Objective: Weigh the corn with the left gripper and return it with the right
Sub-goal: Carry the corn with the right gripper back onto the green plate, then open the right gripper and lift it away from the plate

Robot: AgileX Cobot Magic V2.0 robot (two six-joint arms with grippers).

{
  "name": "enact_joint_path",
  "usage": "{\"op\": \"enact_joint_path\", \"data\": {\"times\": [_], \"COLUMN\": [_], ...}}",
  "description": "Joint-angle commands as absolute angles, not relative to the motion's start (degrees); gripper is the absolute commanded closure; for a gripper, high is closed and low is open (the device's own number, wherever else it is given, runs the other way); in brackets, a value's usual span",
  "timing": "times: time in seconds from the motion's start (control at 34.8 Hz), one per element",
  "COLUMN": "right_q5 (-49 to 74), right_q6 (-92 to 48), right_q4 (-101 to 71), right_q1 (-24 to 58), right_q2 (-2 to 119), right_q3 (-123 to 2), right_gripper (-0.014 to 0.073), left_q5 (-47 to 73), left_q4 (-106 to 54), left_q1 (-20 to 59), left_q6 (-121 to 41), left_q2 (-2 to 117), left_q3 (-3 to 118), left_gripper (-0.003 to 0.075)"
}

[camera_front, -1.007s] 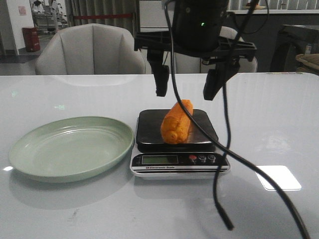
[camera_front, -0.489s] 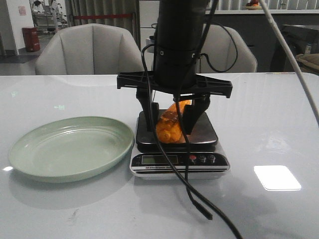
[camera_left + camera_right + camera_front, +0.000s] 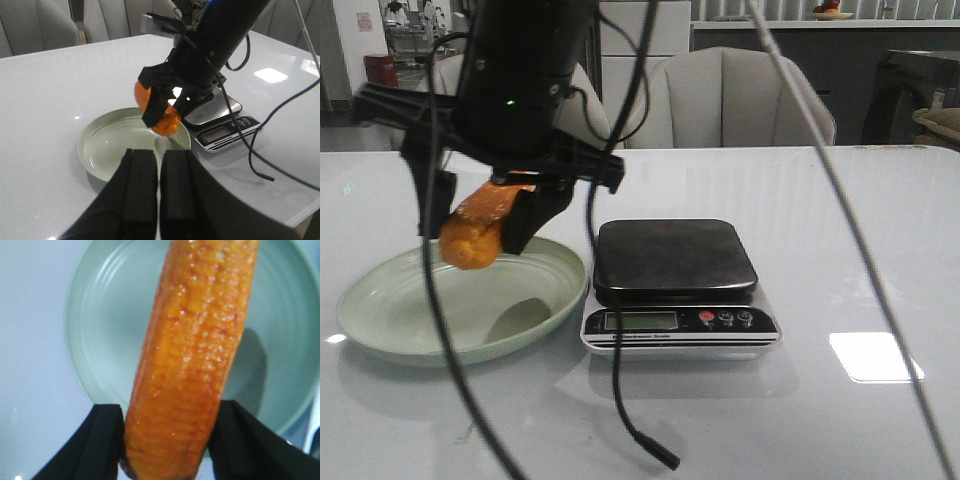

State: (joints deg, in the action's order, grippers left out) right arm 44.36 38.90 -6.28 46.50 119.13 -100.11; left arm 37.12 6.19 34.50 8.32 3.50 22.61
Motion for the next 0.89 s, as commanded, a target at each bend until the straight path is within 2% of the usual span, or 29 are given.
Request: {"op": "enact_joint_path", "data": {"times": [0.0,0.14,0.29,0.6,0.86], "right_q5": [39.3,39.5,38.9,43.5,60.1], "right_q6": [38.1,38.1,38.1,33.2,15.3], "right_q4": [-6.3,-6.3,-6.2,-4.8,-4.8], "right_q1": [47.7,48.0,48.0,45.9,41.4], "right_q2": [117.7,119.8,120.0,115.6,105.6], "right_q3": [-102.0,-102.3,-102.3,-106.3,-106.3], "right_gripper": [0.0314,0.0105,0.0014,0.0012,0.0012], "left_q5": [32.4,32.4,32.6,32.7,32.9], "left_q4": [6.5,6.5,6.5,6.5,6.5], "left_q1": [34.3,34.3,34.3,34.3,34.3], "left_q6": [8.4,8.4,8.4,8.4,8.4], "left_q2": [4.2,4.2,4.2,4.2,4.2], "left_q3": [23.9,23.9,23.9,23.9,23.9], "left_gripper": [0.0587,0.0587,0.0587,0.0587,0.0587]}}
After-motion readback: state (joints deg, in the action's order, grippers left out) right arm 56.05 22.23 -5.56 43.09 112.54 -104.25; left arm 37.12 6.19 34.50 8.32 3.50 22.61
